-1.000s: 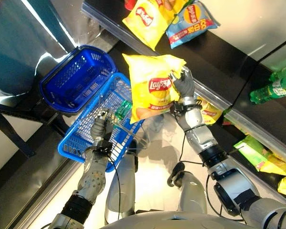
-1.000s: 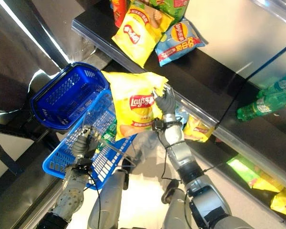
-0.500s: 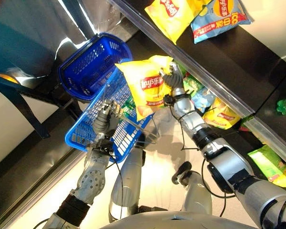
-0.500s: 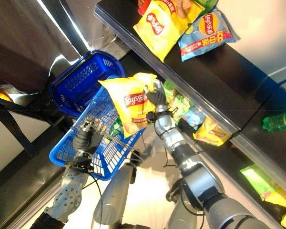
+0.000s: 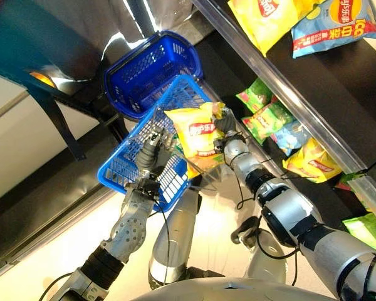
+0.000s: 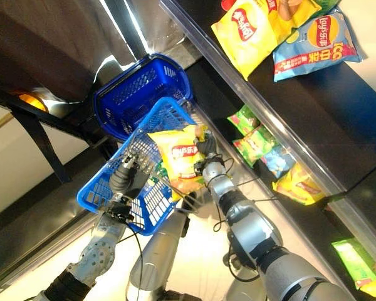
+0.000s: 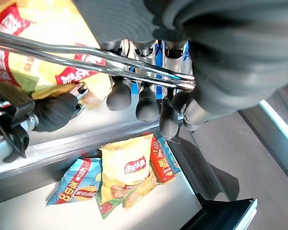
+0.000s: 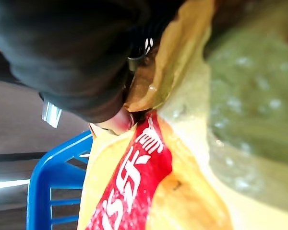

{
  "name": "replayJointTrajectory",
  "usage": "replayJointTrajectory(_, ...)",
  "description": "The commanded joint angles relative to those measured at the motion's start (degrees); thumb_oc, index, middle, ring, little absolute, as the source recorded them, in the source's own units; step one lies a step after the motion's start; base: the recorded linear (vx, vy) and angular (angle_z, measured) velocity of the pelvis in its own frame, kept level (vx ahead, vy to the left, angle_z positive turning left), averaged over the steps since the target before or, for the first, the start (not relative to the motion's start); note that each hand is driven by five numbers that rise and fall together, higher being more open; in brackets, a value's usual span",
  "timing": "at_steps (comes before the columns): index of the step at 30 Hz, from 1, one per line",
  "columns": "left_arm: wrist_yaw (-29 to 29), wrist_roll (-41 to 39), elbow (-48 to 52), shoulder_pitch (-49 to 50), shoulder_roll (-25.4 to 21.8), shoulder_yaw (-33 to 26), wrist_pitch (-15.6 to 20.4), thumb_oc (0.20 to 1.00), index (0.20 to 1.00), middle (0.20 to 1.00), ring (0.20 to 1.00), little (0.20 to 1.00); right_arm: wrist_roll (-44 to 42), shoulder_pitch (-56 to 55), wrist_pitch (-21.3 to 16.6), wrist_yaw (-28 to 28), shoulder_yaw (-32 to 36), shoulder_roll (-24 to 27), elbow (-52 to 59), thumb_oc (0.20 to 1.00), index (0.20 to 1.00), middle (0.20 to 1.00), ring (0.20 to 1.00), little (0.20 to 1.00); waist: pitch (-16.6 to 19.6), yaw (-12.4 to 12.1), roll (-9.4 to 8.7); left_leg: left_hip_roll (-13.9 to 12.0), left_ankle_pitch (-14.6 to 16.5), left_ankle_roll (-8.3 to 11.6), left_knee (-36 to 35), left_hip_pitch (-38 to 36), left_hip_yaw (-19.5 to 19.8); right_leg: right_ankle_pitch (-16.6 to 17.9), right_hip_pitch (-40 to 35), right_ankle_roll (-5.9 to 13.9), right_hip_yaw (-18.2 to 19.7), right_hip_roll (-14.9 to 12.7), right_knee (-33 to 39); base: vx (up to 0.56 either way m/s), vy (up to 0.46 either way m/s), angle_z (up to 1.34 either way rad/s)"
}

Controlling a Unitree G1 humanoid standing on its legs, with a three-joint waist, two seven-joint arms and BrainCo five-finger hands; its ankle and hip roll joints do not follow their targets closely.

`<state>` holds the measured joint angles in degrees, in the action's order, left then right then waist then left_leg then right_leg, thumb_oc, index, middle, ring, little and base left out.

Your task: Pick up the snacks into the basket

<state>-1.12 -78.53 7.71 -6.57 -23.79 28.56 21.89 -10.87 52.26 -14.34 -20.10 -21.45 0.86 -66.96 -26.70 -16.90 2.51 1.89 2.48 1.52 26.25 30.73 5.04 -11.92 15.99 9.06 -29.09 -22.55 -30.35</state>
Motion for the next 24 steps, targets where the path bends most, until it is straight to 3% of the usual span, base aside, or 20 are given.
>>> replayJointTrajectory(1, -7.2, -1.2, 18.3, -6.4, 4.3, 3.7, 3.1, 0.200, 0.200, 0.200, 0.200, 0.200, 1.0, 4.2, -0.3, 1.8, -1.8, -3.1, -3.3, 0.200, 0.200, 0.200, 0.200, 0.200, 4.0, -1.9, 3.76, 0.7, 3.0, -2.61, -0.6, -1.0, -0.3, 6.9, 2.8, 1.11, -0.3, 0.9, -2.4, 0.01, 0.001, 0.04)
replayJointTrajectory(6, -7.1, -1.1, 18.2, -7.7, 3.9, 5.9, 2.2, 0.200, 0.200, 0.200, 0.200, 0.200, 3.8, 6.6, 2.5, 3.1, -3.6, -4.5, -7.2, 0.200, 0.200, 0.200, 0.200, 0.200, 4.3, -2.7, 4.22, 1.0, 2.9, -2.65, -0.5, -0.6, 0.2, 6.8, 2.7, 1.17, -1.0, 0.7, -2.7, 0.01, 0.000, 0.09)
replayJointTrajectory(15, -6.9, -0.9, 18.3, -8.7, 3.5, 6.6, 1.2, 0.200, 0.200, 0.200, 0.200, 0.200, 2.2, 11.6, 3.3, 2.3, -2.4, -4.3, -8.3, 0.200, 0.200, 0.200, 0.200, 0.200, 4.4, -3.2, 4.03, 1.2, 2.9, -2.77, -0.7, -0.5, 0.5, 6.6, 2.8, 1.02, -1.1, 0.7, -2.9, 0.00, -0.001, 0.06)
replayJointTrajectory(16, -6.7, -0.8, 18.0, -8.7, 3.5, 6.6, 1.2, 0.200, 0.200, 0.200, 0.200, 0.200, 0.8, 12.5, 3.2, 2.3, -1.7, -4.4, -8.7, 0.423, 0.423, 0.423, 0.423, 0.423, 4.5, -3.2, 3.98, 1.2, 3.0, -2.78, -0.7, -0.5, 0.4, 6.5, 2.9, 1.03, -1.1, 0.7, -2.9, 0.00, 0.000, 0.00)
replayJointTrajectory(17, -6.7, -0.8, 18.0, -8.7, 3.5, 6.6, 1.2, 0.200, 0.200, 0.200, 0.200, 0.200, 0.8, 12.5, 3.2, 2.3, -1.7, -4.4, -8.7, 1.000, 1.000, 1.000, 1.000, 1.000, 4.5, -3.2, 3.98, 1.2, 3.0, -2.78, -0.7, -0.5, 0.4, 6.5, 2.9, 1.03, -1.1, 0.7, -2.9, 0.00, 0.000, 0.00)
replayJointTrajectory(24, -6.3, -0.9, 18.0, -8.4, 3.3, 6.2, 1.5, 0.200, 0.200, 0.200, 0.200, 0.200, 0.6, 14.6, 3.3, 0.8, -0.8, -4.0, -9.8, 1.000, 1.000, 1.000, 1.000, 1.000, 4.7, -2.9, 3.74, 1.1, 3.1, -2.82, -0.7, -0.5, 0.3, 6.5, 3.2, 0.96, -0.6, 0.7, -3.1, 0.00, 0.000, 0.00)
